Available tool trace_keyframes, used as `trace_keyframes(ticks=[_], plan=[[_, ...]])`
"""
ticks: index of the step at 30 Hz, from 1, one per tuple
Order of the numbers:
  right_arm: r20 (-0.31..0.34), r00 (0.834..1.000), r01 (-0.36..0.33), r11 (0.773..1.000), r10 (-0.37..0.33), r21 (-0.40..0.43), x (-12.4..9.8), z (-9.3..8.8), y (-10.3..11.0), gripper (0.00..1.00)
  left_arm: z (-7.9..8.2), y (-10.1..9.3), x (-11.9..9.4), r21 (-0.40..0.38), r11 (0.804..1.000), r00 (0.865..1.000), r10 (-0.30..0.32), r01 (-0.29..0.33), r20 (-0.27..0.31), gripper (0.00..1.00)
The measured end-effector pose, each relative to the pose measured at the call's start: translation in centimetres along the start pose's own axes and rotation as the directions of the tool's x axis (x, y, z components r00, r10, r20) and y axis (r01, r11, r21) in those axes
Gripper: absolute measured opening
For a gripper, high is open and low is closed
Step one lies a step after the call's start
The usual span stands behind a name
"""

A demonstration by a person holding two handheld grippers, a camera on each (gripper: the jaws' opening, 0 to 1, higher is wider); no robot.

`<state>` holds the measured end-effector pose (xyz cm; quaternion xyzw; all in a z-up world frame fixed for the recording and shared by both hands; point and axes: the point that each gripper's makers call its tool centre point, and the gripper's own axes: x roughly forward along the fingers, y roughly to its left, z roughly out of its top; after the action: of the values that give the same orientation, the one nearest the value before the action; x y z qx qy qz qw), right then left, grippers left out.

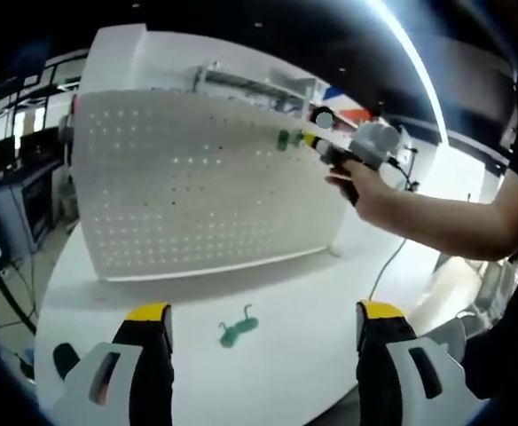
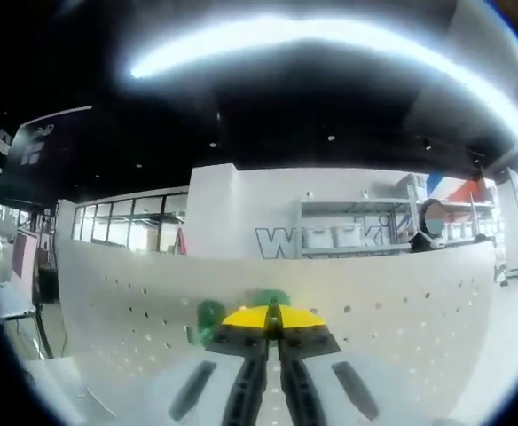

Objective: Insert the hook assembly into the mounting plate slot until the hook locks in place.

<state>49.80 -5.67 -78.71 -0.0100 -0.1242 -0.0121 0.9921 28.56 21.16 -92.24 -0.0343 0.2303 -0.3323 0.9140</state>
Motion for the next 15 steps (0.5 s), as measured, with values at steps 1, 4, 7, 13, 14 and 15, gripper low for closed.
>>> trace_keyframes(ticks=[1, 4, 7, 13, 14, 15], plan=[[0.002, 1.0, -0.001, 1.0, 0.001, -0.003, -0.08, 0.01, 0.04, 0.0, 0.01, 0.01, -0.01, 0.0, 1.0, 1.0, 0.0, 0.0, 0.0, 0.86], [0.001, 1.0, -0.003, 1.0, 0.003, -0.014, -0.28, -0.04, 0.09, 0.0, 0.08, 0.05, -0.06, 0.003, 1.0, 1.0, 0.002, -0.002, 0.0, 0.86], [0.006, 1.0, -0.009, 0.999, 0.009, -0.033, -0.47, 0.01, 0.2, 0.0, 0.31, 0.11, -0.16, 0.005, 1.0, 1.0, 0.008, -0.008, 0.005, 0.86], [-0.001, 1.0, -0.01, 0.999, 0.01, -0.03, -0.64, -0.08, 0.21, 0.0, 0.45, -0.34, -0.02, 0.022, 1.0, 1.0, -0.003, 0.003, -0.003, 0.87], [-0.004, 1.0, -0.01, 0.999, 0.01, -0.036, -0.65, -0.06, 0.22, 0.0, 0.52, -0.37, -0.03, 0.024, 1.0, 1.0, -0.004, 0.004, -0.002, 0.88], [-0.002, 1.0, -0.01, 1.0, 0.01, -0.029, -0.63, -0.07, 0.21, 0.0, 0.59, -0.36, -0.04, 0.024, 1.0, 1.0, -0.003, 0.003, -0.001, 0.89]])
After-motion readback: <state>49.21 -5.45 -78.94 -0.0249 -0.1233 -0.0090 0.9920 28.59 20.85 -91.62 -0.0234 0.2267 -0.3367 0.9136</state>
